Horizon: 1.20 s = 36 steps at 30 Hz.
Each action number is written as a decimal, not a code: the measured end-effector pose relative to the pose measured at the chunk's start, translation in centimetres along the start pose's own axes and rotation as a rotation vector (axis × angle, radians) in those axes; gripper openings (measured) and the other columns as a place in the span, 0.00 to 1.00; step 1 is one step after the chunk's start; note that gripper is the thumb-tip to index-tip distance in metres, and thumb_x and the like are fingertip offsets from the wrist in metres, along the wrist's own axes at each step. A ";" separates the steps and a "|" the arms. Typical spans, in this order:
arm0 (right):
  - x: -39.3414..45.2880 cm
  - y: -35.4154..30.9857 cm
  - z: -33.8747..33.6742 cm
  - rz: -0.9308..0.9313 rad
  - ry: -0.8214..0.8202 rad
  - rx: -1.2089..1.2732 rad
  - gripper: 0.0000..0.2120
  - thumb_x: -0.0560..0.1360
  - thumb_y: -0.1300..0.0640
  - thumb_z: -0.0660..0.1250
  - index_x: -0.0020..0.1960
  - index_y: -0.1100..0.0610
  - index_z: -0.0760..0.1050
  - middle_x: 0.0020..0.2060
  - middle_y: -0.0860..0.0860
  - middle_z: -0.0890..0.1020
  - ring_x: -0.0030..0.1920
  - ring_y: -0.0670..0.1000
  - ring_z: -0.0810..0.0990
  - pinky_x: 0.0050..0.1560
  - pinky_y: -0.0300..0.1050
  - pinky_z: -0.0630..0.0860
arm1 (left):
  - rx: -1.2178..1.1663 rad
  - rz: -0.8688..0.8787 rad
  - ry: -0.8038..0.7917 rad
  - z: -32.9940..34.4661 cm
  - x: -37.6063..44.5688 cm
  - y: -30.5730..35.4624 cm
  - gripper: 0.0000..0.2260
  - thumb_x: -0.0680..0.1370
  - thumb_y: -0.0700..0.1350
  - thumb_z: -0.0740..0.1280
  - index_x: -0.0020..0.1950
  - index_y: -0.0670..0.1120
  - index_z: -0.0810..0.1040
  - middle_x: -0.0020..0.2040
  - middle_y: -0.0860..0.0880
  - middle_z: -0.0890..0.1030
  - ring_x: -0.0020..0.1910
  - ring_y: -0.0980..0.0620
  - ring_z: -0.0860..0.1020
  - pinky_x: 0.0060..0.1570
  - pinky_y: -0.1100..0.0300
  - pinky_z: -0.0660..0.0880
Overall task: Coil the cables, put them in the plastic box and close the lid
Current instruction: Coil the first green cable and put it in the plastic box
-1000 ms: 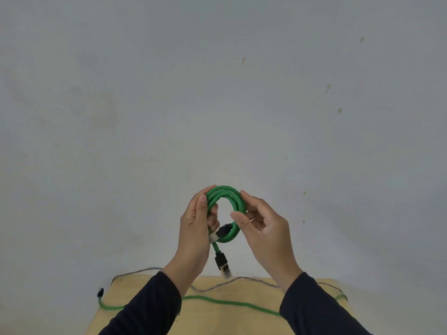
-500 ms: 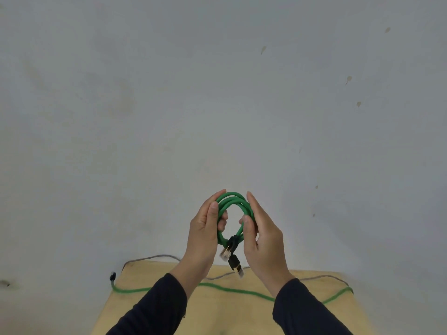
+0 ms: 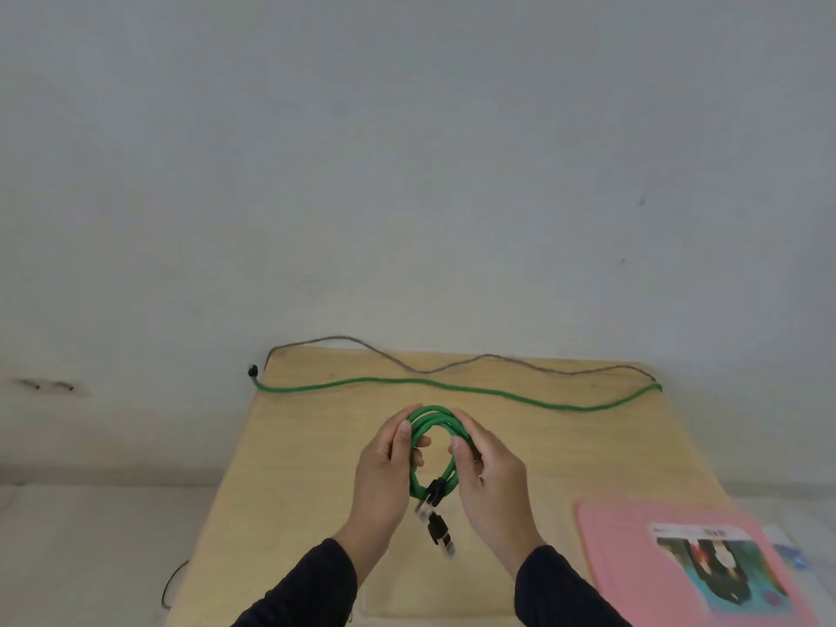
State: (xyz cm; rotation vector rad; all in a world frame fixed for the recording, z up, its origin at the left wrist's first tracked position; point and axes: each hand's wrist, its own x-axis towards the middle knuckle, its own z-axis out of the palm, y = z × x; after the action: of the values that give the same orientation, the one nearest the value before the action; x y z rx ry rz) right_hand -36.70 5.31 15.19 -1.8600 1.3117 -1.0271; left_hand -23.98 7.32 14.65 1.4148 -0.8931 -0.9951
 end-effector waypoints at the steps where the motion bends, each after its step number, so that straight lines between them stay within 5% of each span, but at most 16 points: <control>1: -1.1 0.6 0.5 0.038 -0.017 -0.008 0.16 0.77 0.58 0.61 0.65 0.52 0.71 0.47 0.49 0.81 0.45 0.42 0.78 0.44 0.35 0.75 | 0.017 -0.035 0.004 -0.4 -0.8 -1.2 0.12 0.81 0.46 0.56 0.58 0.53 0.78 0.39 0.50 0.81 0.32 0.60 0.74 0.33 0.68 0.70; 5: -4.4 1.9 1.7 0.186 -0.072 -0.016 0.16 0.78 0.57 0.61 0.65 0.50 0.71 0.41 0.46 0.80 0.30 0.36 0.73 0.32 0.28 0.67 | 0.073 -0.117 0.003 -1.2 -3.3 -4.0 0.12 0.80 0.47 0.58 0.59 0.54 0.78 0.40 0.50 0.82 0.33 0.63 0.77 0.32 0.72 0.70; 8: -5.3 2.3 2.0 0.327 -0.057 0.026 0.15 0.78 0.56 0.60 0.64 0.50 0.72 0.38 0.48 0.82 0.28 0.41 0.72 0.31 0.31 0.69 | 0.040 -0.146 -0.001 -1.3 -3.6 -4.7 0.11 0.79 0.45 0.61 0.59 0.55 0.78 0.51 0.53 0.81 0.41 0.63 0.82 0.41 0.72 0.75; 12: -5.6 3.0 2.6 0.495 -0.013 0.093 0.15 0.78 0.54 0.59 0.64 0.48 0.72 0.41 0.56 0.83 0.36 0.50 0.78 0.44 0.50 0.78 | 0.030 -0.182 -0.057 -0.9 -3.6 -5.3 0.12 0.79 0.43 0.62 0.59 0.55 0.78 0.54 0.55 0.81 0.48 0.62 0.81 0.52 0.67 0.75; 15: -5.8 4.1 3.0 0.571 0.002 0.122 0.15 0.77 0.54 0.59 0.63 0.47 0.73 0.45 0.49 0.83 0.45 0.48 0.80 0.51 0.53 0.79 | 0.100 -0.212 -0.089 -0.9 -3.4 -6.1 0.12 0.79 0.45 0.63 0.59 0.58 0.78 0.56 0.58 0.79 0.52 0.64 0.78 0.53 0.73 0.71; 20: -5.9 5.3 4.2 0.702 0.028 0.182 0.14 0.77 0.54 0.60 0.61 0.46 0.74 0.54 0.52 0.81 0.53 0.52 0.79 0.56 0.55 0.77 | 0.181 -0.279 -0.096 -1.0 -2.7 -6.8 0.11 0.78 0.45 0.63 0.58 0.55 0.79 0.54 0.58 0.80 0.47 0.67 0.76 0.45 0.82 0.68; 22: -5.9 5.6 4.5 0.731 0.034 0.195 0.13 0.77 0.54 0.60 0.60 0.46 0.74 0.52 0.53 0.81 0.51 0.52 0.79 0.54 0.55 0.78 | 0.210 -0.284 -0.088 -0.8 -2.4 -6.9 0.11 0.78 0.45 0.64 0.58 0.55 0.79 0.51 0.58 0.81 0.39 0.69 0.76 0.40 0.80 0.69; 25: -5.7 6.1 4.7 0.762 0.008 0.191 0.12 0.78 0.55 0.59 0.60 0.47 0.74 0.47 0.52 0.81 0.46 0.51 0.80 0.51 0.52 0.79 | 0.261 -0.312 -0.077 -0.7 -2.2 -7.4 0.12 0.78 0.45 0.63 0.58 0.55 0.80 0.52 0.54 0.83 0.36 0.57 0.80 0.38 0.68 0.74; 28: -5.7 6.3 4.7 0.783 -0.022 0.209 0.12 0.77 0.57 0.61 0.60 0.48 0.72 0.43 0.50 0.80 0.43 0.51 0.81 0.44 0.45 0.81 | 0.284 -0.347 -0.086 -0.5 -2.2 -8.2 0.13 0.79 0.43 0.62 0.60 0.54 0.78 0.55 0.55 0.81 0.47 0.61 0.76 0.48 0.72 0.70; 31: -5.8 6.6 4.7 0.798 -0.080 0.238 0.14 0.77 0.60 0.62 0.60 0.48 0.71 0.45 0.52 0.80 0.43 0.50 0.82 0.37 0.37 0.80 | 0.307 -0.379 -0.082 -0.5 -2.2 -8.8 0.14 0.79 0.42 0.61 0.61 0.54 0.77 0.47 0.57 0.81 0.34 0.62 0.73 0.33 0.77 0.70; 36: -5.5 7.0 4.5 0.712 -0.155 0.060 0.14 0.75 0.59 0.64 0.61 0.51 0.72 0.42 0.52 0.82 0.42 0.49 0.81 0.40 0.36 0.78 | 0.405 -0.351 -0.087 -0.4 -2.2 -8.9 0.16 0.79 0.39 0.59 0.63 0.53 0.76 0.58 0.48 0.80 0.49 0.50 0.80 0.51 0.64 0.75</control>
State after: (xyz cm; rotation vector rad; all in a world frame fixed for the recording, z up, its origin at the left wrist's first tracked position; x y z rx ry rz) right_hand -37.04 8.71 5.83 -1.2313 1.6417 -0.5228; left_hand -24.59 10.17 5.94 1.9308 -0.9666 -1.1872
